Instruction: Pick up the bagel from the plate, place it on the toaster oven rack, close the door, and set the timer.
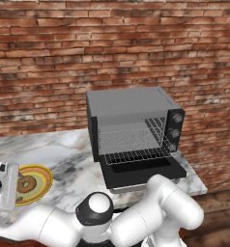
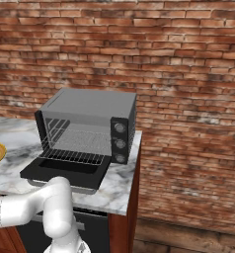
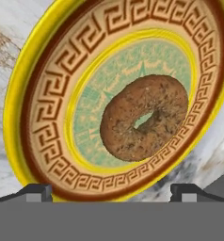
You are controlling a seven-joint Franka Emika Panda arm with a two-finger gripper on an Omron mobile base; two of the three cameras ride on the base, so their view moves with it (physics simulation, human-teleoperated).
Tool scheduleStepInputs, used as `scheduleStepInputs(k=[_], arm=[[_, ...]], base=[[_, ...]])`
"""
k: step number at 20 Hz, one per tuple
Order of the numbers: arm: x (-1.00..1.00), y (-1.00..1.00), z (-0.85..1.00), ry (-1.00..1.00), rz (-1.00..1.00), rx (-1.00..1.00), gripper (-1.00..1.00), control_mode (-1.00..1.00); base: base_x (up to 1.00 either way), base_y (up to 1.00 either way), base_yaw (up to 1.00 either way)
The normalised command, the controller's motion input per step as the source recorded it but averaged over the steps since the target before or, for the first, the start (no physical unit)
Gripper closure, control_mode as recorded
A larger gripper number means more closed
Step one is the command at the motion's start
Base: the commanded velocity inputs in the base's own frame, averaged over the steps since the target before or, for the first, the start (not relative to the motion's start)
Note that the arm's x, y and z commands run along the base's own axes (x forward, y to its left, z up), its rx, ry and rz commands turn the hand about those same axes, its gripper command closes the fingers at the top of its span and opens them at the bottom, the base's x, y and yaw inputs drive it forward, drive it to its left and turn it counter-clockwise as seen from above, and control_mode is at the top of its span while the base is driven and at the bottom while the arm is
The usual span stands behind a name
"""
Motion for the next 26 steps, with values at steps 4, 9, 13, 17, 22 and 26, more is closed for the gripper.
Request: scheduleStepInputs(k=[4, 9, 13, 17, 22, 26], arm=[[0.0, 0.0, 0.0, 0.0, 0.0, 0.12, -1.0, -1.0], [0.0, 0.0, 0.0, 0.0, 0.0, 0.06, -1.0, -1.0], [0.11, -0.01, -0.05, 0.0, 0.0, 0.0, -1.0, -1.0], [0.17, -0.04, -0.1, 0.0, 0.0, 0.0, -1.0, -1.0], [0.14, -0.12, -0.11, 0.0, 0.0, 0.0, -1.0, -1.0], [0.11, -0.04, -0.15, 0.0, 0.0, 0.0, -1.0, -1.0]], base=[[0.0, 0.0, 0.0], [0.0, 0.0, 0.0], [0.0, 0.0, 0.0], [0.0, 0.0, 0.0], [0.0, 0.0, 0.0], [0.0, 0.0, 0.0]])
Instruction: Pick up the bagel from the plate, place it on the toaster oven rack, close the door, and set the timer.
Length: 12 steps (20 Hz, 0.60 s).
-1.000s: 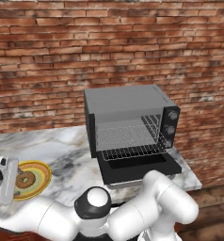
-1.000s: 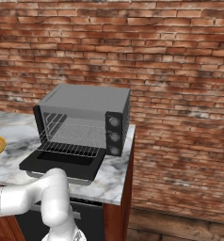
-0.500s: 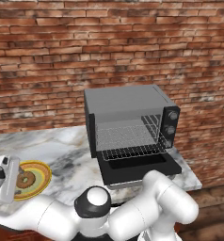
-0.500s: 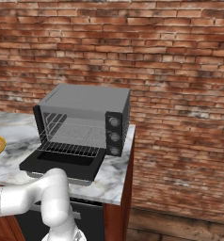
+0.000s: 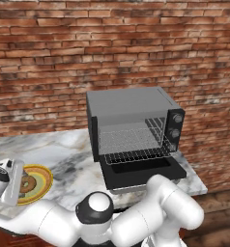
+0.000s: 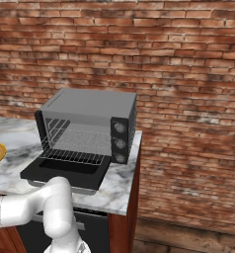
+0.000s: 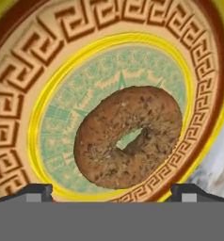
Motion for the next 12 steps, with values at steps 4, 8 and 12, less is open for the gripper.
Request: scheduleStepInputs(k=[4, 8, 12], arm=[[0.12, 0.0, -0.14, 0.0, 0.0, 0.0, -1.0, -1.0], [0.21, 0.0, -0.13, 0.0, 0.0, 0.0, -1.0, -1.0], [0.21, 0.0, -0.1, 0.0, 0.0, 0.01, -1.0, -1.0]], base=[[0.0, 0.0, 0.0], [0.0, 0.0, 0.0], [0.0, 0.0, 0.0]])
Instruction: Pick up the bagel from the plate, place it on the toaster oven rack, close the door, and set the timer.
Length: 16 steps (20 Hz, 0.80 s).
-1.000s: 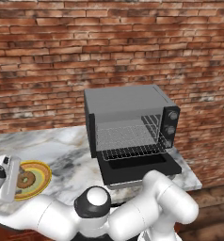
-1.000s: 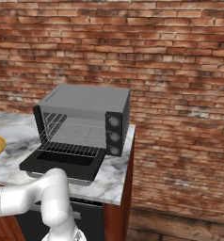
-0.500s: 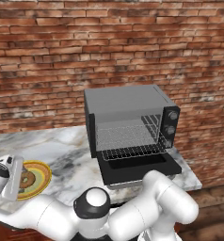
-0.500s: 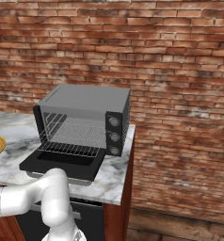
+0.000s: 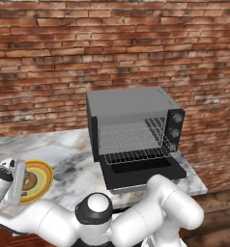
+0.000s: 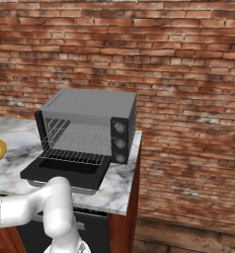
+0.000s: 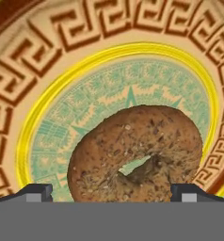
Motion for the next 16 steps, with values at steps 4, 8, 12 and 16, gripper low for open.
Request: scheduleStepInputs(k=[4, 8, 12, 16], arm=[[0.13, 0.0, -0.11, 0.0, 0.0, 0.01, -1.0, -1.0], [0.07, 0.0, -0.26, 0.02, 0.0, 0.0, 1.0, -1.0], [0.01, 0.0, -0.44, 0.09, 0.0, 0.0, 1.0, -1.0], [0.0, 0.0, -0.46, 0.09, 0.0, 0.0, 1.0, -1.0]], base=[[0.0, 0.0, 0.0], [0.0, 0.0, 0.0], [0.0, 0.0, 0.0], [0.0, 0.0, 0.0]])
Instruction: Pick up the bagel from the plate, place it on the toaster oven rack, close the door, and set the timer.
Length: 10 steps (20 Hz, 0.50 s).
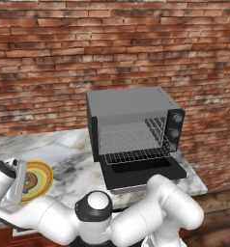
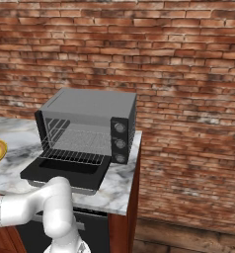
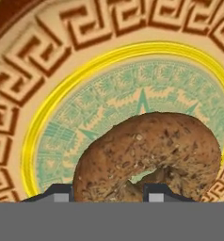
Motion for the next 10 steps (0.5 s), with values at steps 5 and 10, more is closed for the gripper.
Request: scheduleStepInputs(k=[5, 10], arm=[[-0.21, 0.0, -0.4, 0.08, 0.0, 0.0, 1.0, -1.0], [-0.78, 0.0, 0.0, -0.01, 0.0, 0.04, 1.0, -1.0]], base=[[0.0, 0.0, 0.0], [0.0, 0.0, 0.0]])
